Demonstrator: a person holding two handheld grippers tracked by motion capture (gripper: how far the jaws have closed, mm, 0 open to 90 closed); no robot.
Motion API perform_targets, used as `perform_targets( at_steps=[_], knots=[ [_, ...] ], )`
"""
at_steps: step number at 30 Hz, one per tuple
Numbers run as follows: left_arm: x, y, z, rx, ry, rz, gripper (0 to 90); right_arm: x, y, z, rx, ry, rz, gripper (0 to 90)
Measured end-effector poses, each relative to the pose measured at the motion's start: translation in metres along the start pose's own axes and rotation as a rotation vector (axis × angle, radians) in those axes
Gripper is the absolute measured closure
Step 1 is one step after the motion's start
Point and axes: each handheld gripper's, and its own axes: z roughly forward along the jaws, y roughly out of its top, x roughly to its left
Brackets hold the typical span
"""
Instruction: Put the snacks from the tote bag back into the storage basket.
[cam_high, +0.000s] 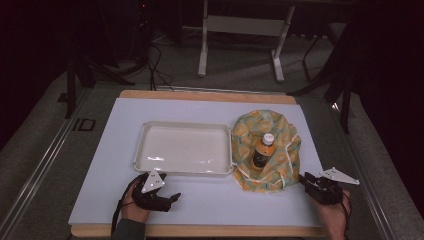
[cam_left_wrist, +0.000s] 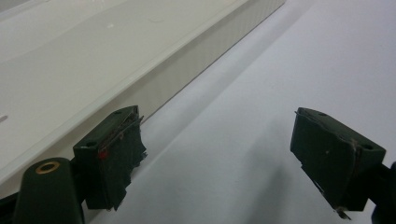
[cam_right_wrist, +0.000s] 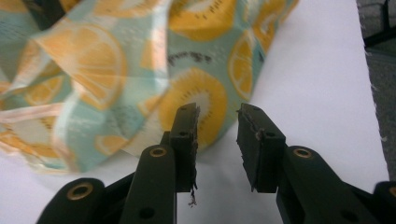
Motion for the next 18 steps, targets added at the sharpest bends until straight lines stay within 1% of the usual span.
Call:
perform_targets(
  at_steps=[1,2,3,4,7,8,13,16,18],
  knots=[
    [0.0,0.0,0.0,0.0,0.0,0.0,17.2,0.0,0.0,0.0,0.0,0.0,0.0,67.7],
    [0.0,0.0,0.0,0.0,0.002,0.001,17.2,0.003,0.003,-0.001,0.003,0.001,-0.018,67.6],
    [0.0,0.0,0.0,0.0,0.002,0.001,17.2,0.003,0.003,-0.001,0.003,0.001,-0.018,67.6],
    [-0.001,0.0,0.0,-0.003,0.003,0.003,17.2,0.006,0.005,0.0,0.012,-0.005,-0.036,67.5],
    [-0.001,0.0,0.0,-0.007,0.005,0.005,17.4,0.008,0.006,0.0,0.019,-0.009,-0.047,67.6],
    [-0.001,0.0,0.0,-0.009,0.005,0.005,18.5,0.01,0.007,0.001,0.026,-0.013,-0.064,67.6],
    [-0.001,0.0,-0.001,-0.008,0.003,0.007,18.7,0.01,0.009,0.002,0.035,-0.015,-0.073,67.4],
    [-0.001,0.0,-0.001,-0.008,0.005,0.008,18.9,0.01,0.014,0.001,0.044,-0.015,-0.093,68.1],
    [-0.001,0.0,-0.001,-0.008,0.004,0.009,18.9,0.011,0.015,0.0,0.043,-0.014,-0.094,68.5]
  ],
)
